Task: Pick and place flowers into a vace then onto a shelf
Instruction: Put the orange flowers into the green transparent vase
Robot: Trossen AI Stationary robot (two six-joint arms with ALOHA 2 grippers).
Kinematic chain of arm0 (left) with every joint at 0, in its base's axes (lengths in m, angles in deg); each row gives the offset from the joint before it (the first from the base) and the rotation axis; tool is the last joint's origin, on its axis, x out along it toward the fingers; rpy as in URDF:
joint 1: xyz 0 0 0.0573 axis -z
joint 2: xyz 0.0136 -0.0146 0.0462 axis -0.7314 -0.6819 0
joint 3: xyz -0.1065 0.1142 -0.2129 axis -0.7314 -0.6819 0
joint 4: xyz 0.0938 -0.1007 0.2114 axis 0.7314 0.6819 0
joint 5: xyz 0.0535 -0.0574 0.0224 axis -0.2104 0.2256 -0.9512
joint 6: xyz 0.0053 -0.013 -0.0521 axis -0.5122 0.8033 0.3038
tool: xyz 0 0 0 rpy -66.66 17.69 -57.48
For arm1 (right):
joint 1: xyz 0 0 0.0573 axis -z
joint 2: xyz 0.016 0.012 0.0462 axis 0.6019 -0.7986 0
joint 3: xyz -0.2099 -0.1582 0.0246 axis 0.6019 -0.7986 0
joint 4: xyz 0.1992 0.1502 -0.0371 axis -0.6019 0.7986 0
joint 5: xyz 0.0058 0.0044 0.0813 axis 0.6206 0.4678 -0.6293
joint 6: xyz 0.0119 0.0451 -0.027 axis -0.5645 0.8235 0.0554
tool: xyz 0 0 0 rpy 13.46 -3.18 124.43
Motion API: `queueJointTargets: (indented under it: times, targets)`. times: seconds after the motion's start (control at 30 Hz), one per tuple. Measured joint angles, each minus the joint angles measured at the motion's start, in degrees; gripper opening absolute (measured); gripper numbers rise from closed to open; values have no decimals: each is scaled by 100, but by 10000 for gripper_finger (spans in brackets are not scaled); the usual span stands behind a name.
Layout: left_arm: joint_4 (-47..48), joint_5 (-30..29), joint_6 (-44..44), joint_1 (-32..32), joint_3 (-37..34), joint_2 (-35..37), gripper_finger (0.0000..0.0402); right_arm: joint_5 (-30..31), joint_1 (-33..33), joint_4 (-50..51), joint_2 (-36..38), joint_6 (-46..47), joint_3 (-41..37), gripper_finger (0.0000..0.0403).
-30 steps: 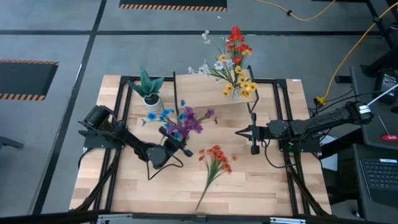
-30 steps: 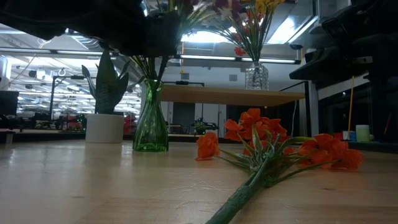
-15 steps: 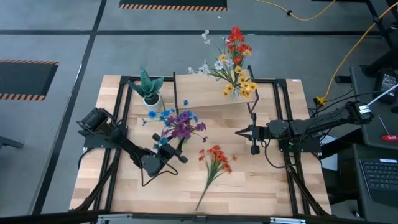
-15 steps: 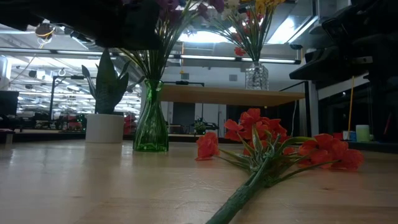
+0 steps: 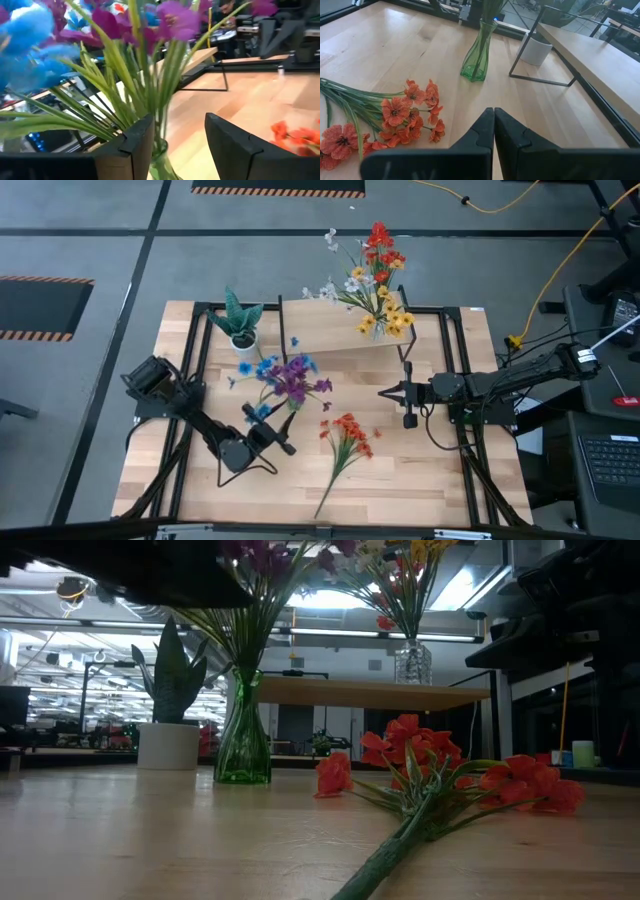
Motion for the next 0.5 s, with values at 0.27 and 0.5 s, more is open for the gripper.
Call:
queueJointTargets:
  times: [0.27, 0.5]
  targets:
    - [0, 2, 250, 498, 0, -2, 169, 0, -1, 0, 0, 0, 0, 16]
    - [0, 487, 449, 700, 0, 0, 169, 0, -1, 0, 0, 0, 0, 16]
